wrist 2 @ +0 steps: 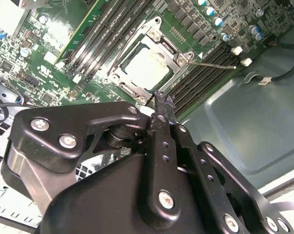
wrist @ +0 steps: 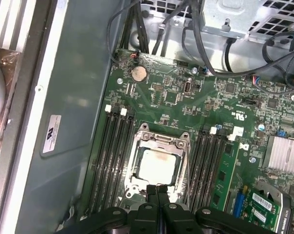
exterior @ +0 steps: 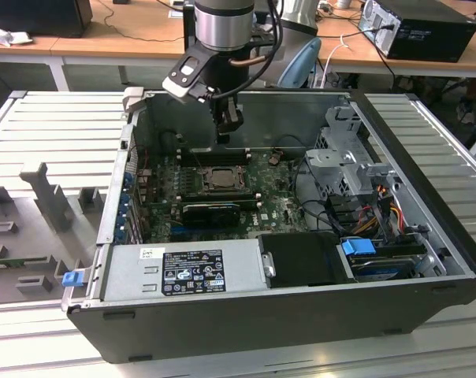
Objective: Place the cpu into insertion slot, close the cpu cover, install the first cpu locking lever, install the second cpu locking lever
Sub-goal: 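Install the first cpu locking lever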
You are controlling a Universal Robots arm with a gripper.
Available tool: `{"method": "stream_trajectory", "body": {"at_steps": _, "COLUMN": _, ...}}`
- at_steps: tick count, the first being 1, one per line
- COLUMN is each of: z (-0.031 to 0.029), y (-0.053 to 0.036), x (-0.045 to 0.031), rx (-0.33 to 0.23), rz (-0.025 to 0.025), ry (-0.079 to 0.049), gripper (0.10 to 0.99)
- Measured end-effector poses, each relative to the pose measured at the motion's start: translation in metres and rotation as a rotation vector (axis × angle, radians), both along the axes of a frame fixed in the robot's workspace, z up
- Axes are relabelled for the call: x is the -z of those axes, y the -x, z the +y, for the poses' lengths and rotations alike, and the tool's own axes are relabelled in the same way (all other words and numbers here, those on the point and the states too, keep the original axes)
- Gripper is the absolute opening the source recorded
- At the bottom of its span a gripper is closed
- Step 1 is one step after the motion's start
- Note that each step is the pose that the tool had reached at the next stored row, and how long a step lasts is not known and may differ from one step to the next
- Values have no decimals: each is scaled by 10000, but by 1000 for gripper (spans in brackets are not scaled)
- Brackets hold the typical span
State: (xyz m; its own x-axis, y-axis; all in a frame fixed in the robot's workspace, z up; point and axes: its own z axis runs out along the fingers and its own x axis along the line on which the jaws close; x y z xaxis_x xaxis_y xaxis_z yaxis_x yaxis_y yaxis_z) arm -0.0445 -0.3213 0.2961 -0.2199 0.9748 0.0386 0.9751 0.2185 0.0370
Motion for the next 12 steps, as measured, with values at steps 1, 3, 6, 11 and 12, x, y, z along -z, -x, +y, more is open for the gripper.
{"method": "stream_trajectory", "body": {"at_steps": 1, "z": 0, "y": 0, "x": 0, "rx": -94, "rz": 0, "ry": 0, "gripper": 106}}
{"method": "stream_trajectory", "body": {"at_steps": 3, "z": 0, "y": 0, "x": 0, "rx": -215, "rz": 0, "ry": 0, "gripper": 106}}
{"method": "stream_trajectory", "body": {"at_steps": 6, "z": 0, "y": 0, "x": 0, "rx": -393, "rz": -1, "ry": 0, "gripper": 106}}
{"method": "stream_trajectory", "body": {"at_steps": 11, "z": 0, "y": 0, "x": 0, "rx": -653, "rz": 0, "ry": 1, "gripper": 106}}
{"method": "stream_trajectory", "body": {"at_steps": 12, "z": 0, "y": 0, "x": 0, "rx": -740, "rz": 0, "ry": 1, "gripper": 106}}
